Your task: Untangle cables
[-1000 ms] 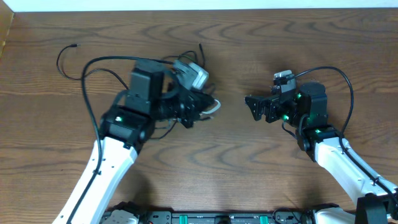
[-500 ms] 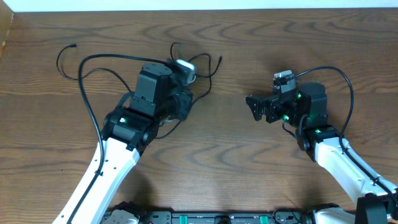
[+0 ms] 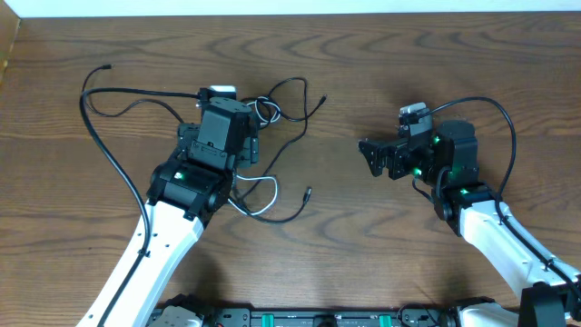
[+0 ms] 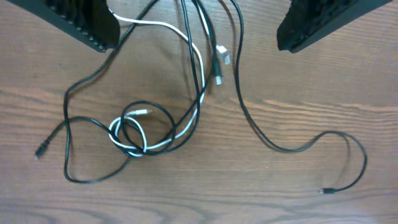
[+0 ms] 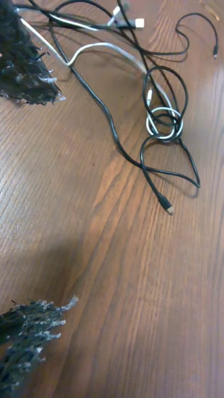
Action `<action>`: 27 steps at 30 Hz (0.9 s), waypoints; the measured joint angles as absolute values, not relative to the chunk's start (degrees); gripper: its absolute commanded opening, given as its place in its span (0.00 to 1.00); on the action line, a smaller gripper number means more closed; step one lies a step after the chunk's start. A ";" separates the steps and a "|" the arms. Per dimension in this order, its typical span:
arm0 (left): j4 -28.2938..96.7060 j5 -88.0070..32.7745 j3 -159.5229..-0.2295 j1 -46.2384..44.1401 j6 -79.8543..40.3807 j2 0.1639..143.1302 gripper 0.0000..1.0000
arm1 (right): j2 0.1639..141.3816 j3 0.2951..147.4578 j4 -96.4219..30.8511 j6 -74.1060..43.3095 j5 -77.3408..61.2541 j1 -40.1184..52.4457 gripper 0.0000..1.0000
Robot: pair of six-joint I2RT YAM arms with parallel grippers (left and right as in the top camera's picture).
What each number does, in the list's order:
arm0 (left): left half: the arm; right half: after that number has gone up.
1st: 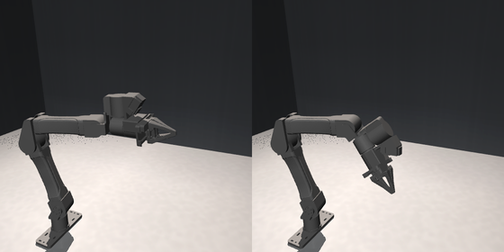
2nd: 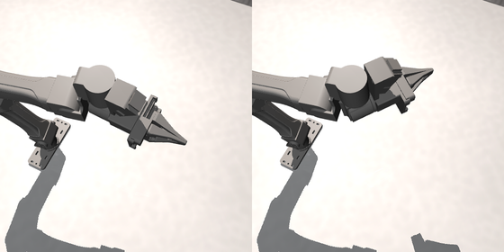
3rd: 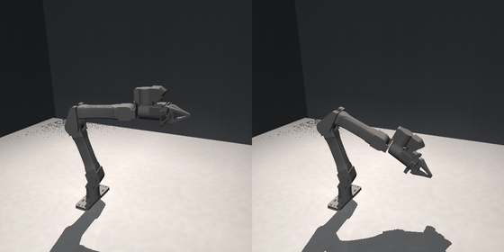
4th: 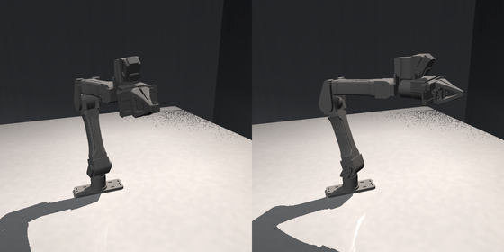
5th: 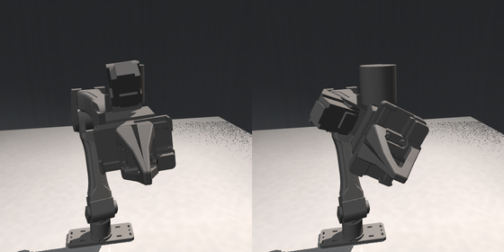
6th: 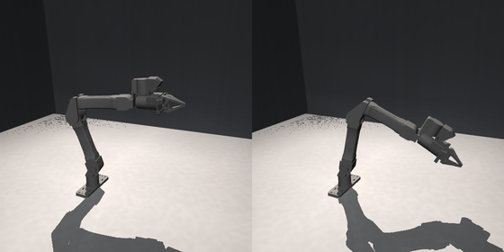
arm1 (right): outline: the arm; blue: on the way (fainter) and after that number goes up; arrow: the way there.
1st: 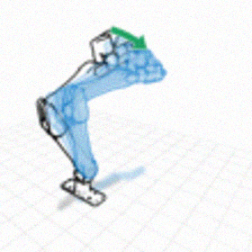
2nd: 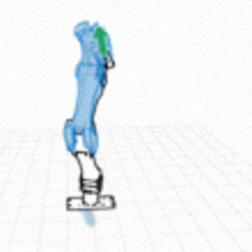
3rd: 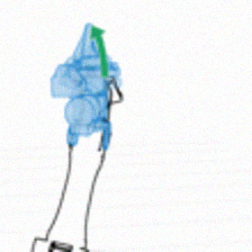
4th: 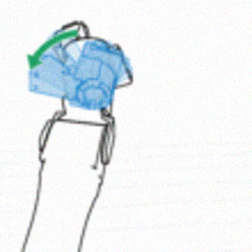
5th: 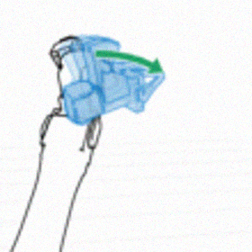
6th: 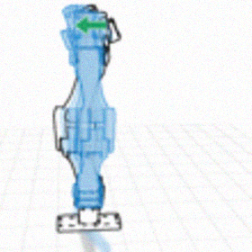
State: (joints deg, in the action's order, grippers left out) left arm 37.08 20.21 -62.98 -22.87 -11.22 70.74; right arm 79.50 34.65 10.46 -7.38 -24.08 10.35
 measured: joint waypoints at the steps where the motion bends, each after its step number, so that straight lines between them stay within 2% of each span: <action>1: 37.01 20.58 -62.98 -22.87 -11.44 70.74 0.88 | 79.50 34.65 10.44 -7.35 -24.05 10.35 0.99; 12: 27.53 21.82 -62.98 -22.76 -11.79 73.84 0.88 | 79.50 34.65 10.33 -7.33 -23.97 10.35 0.99; 22: 11.75 21.43 -62.94 -22.31 -10.50 91.24 0.88 | 79.50 34.65 9.52 -7.33 -23.97 10.35 0.99; 27: 9.30 17.91 -62.94 -19.94 -10.94 97.10 0.88 | 79.50 34.65 9.19 -7.31 -23.94 10.35 0.99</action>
